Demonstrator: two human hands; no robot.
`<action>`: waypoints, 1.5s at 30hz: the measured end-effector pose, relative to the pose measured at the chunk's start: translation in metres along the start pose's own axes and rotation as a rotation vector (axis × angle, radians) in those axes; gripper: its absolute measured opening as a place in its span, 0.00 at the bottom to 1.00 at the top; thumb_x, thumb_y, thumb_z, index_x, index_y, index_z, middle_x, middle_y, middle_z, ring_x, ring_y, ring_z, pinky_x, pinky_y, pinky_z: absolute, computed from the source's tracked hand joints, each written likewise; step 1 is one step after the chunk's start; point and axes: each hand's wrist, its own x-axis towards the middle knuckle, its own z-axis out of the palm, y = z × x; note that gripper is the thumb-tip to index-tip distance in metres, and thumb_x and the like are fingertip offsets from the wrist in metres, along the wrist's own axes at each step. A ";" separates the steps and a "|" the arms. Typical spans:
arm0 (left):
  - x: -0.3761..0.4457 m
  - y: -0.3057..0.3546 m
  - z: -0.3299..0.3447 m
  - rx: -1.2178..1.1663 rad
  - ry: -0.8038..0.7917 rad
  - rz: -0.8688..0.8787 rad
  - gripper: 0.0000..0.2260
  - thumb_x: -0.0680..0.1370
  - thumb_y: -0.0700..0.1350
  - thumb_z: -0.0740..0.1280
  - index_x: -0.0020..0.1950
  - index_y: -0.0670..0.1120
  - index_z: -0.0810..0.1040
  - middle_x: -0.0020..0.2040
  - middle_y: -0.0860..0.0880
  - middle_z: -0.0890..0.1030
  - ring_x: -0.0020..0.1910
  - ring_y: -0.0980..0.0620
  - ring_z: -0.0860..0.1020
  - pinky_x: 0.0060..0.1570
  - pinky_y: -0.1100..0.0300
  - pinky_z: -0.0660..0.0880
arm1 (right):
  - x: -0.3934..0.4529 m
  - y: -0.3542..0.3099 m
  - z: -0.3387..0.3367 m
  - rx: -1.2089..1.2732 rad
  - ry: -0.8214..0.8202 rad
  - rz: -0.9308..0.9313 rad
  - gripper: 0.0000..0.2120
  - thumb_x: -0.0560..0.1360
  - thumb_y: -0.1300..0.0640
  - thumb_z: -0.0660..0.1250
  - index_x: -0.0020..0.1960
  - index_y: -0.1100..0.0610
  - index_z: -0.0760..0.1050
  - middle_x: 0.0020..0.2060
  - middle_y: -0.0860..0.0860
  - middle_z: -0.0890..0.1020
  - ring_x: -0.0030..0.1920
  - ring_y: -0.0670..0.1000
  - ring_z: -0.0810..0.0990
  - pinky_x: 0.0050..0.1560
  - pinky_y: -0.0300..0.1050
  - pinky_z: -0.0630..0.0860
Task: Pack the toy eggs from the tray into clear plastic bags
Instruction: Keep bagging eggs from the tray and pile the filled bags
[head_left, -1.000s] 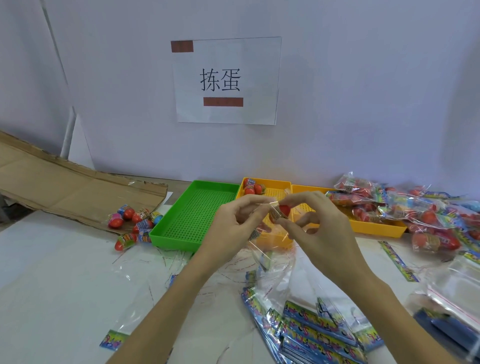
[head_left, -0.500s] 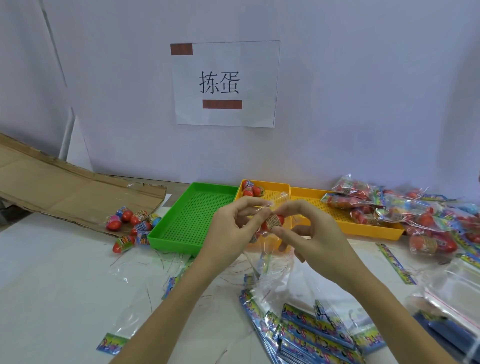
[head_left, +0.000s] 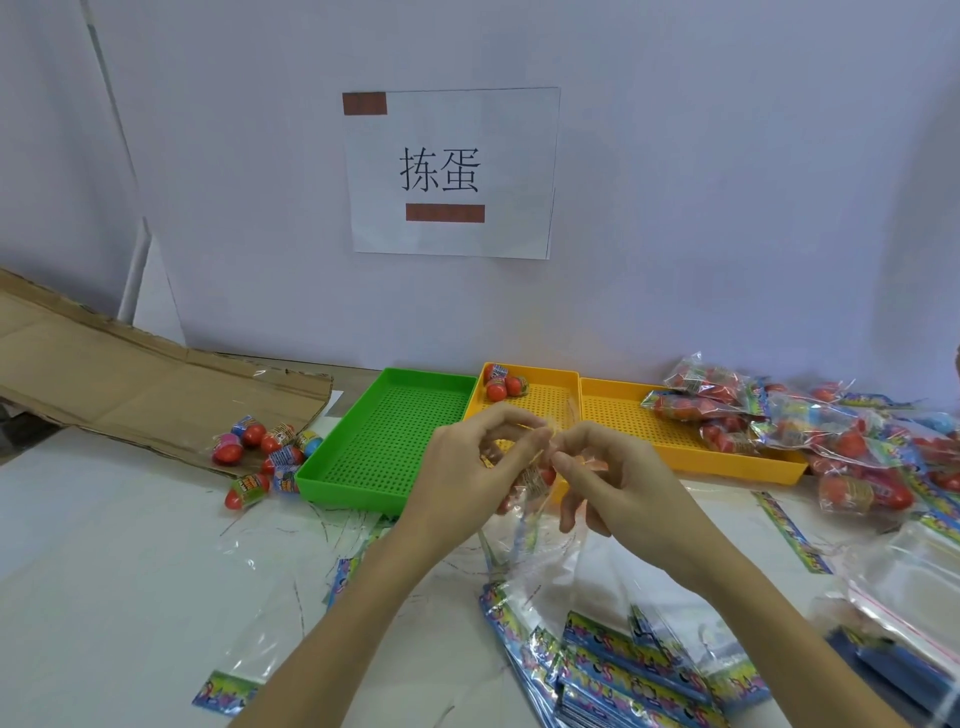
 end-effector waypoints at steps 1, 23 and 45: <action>0.000 0.001 0.000 -0.005 -0.004 -0.007 0.08 0.81 0.53 0.72 0.55 0.51 0.85 0.43 0.59 0.87 0.31 0.62 0.80 0.34 0.67 0.72 | 0.000 0.000 0.001 -0.010 -0.009 -0.012 0.04 0.83 0.59 0.65 0.54 0.58 0.77 0.42 0.49 0.85 0.28 0.55 0.82 0.25 0.39 0.68; 0.003 0.007 -0.029 -0.364 -0.575 -0.193 0.28 0.80 0.38 0.74 0.78 0.53 0.71 0.69 0.52 0.81 0.61 0.45 0.82 0.63 0.52 0.80 | 0.003 0.006 -0.017 0.002 -0.043 -0.045 0.03 0.87 0.61 0.56 0.56 0.59 0.68 0.40 0.57 0.87 0.20 0.54 0.74 0.22 0.39 0.64; 0.008 -0.006 -0.033 -0.383 -0.466 -0.432 0.11 0.74 0.48 0.82 0.54 0.48 0.88 0.46 0.45 0.88 0.46 0.45 0.88 0.46 0.60 0.82 | 0.029 -0.004 -0.006 -0.047 0.030 -0.221 0.05 0.86 0.61 0.60 0.57 0.55 0.74 0.43 0.53 0.87 0.24 0.58 0.81 0.22 0.40 0.69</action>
